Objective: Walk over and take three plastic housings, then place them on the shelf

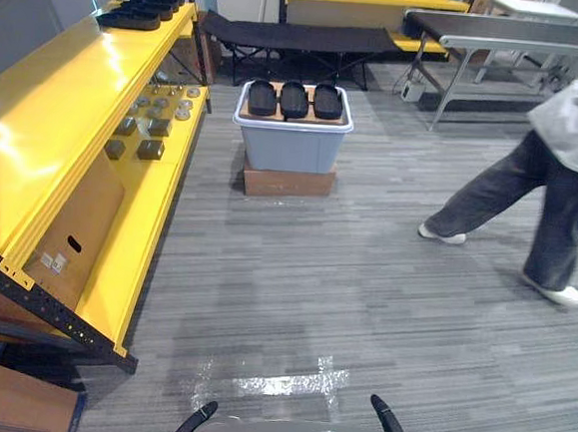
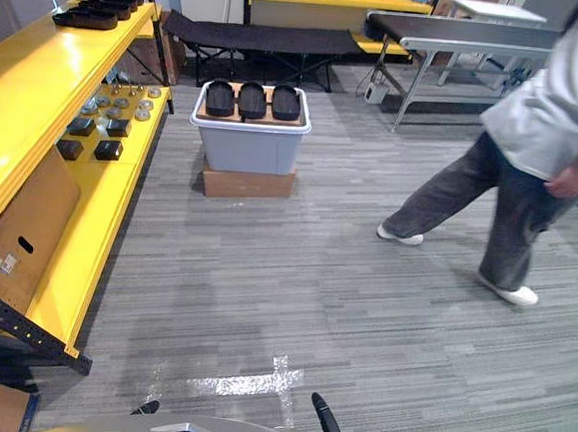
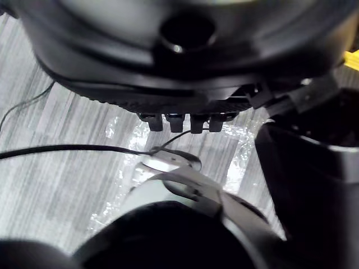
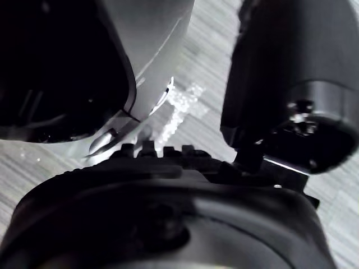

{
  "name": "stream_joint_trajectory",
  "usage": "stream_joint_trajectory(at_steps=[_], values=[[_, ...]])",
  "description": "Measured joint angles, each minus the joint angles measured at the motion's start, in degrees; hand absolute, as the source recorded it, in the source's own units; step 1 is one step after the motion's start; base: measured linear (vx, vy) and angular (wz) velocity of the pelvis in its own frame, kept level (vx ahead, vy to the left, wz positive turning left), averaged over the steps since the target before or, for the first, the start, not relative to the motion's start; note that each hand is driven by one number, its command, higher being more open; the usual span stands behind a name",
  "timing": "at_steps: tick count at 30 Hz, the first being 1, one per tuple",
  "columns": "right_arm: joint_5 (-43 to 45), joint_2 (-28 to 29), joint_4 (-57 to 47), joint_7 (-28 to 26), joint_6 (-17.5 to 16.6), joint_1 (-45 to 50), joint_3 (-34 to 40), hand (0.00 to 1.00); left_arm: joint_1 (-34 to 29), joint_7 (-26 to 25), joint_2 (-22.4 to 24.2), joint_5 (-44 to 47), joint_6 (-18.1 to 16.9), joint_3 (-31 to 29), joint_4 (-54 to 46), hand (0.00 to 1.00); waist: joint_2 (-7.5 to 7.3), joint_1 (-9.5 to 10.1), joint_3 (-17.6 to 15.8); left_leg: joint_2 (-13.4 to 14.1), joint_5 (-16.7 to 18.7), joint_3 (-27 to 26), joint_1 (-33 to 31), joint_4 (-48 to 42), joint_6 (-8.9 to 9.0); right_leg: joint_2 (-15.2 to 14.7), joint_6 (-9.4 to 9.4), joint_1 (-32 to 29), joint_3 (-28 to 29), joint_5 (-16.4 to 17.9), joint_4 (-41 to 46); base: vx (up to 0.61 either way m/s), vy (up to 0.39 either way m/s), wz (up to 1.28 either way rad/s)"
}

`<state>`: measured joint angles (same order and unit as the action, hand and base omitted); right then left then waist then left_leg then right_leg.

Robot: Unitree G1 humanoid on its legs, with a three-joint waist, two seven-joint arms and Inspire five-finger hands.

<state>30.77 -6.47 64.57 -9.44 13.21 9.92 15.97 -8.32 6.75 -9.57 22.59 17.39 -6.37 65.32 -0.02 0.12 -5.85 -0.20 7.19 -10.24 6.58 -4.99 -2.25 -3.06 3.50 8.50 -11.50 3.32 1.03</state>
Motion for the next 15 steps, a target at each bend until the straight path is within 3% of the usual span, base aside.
stream_joint_trajectory(at_steps=[3,10,15], values=[[-0.03,0.47,1.02,0.17,-0.23,-0.18,1.56,1.00,1.60,-0.04,-0.61,1.09,-0.13,-0.22,0.35,1.00,-0.11,-0.12,-0.31,-1.05,-2.21,0.02,2.13,3.86,-0.50,-0.50,0.05,0.99,-0.40,-1.02,-1.18,0.06,0.048,0.02],[-1.27,1.54,0.86,0.24,-6.56,-2.36,1.45,1.00,3.19,1.90,-0.13,2.59,-5.20,1.69,0.22,1.00,-0.90,-0.33,-0.93,-2.12,-2.86,-0.24,5.09,7.35,-0.31,-1.10,0.29,2.46,-0.99,-1.08,-1.91,0.04,0.029,-0.02],[-1.79,2.34,-2.79,0.68,-12.55,-4.77,-0.79,1.00,3.27,0.03,0.24,2.75,-9.99,3.75,-3.78,1.00,-0.51,-0.30,-1.87,-2.49,-3.45,-0.13,5.06,8.24,-0.11,-1.45,0.72,2.10,-1.43,-1.17,-1.85,-0.02,0.001,0.03]])
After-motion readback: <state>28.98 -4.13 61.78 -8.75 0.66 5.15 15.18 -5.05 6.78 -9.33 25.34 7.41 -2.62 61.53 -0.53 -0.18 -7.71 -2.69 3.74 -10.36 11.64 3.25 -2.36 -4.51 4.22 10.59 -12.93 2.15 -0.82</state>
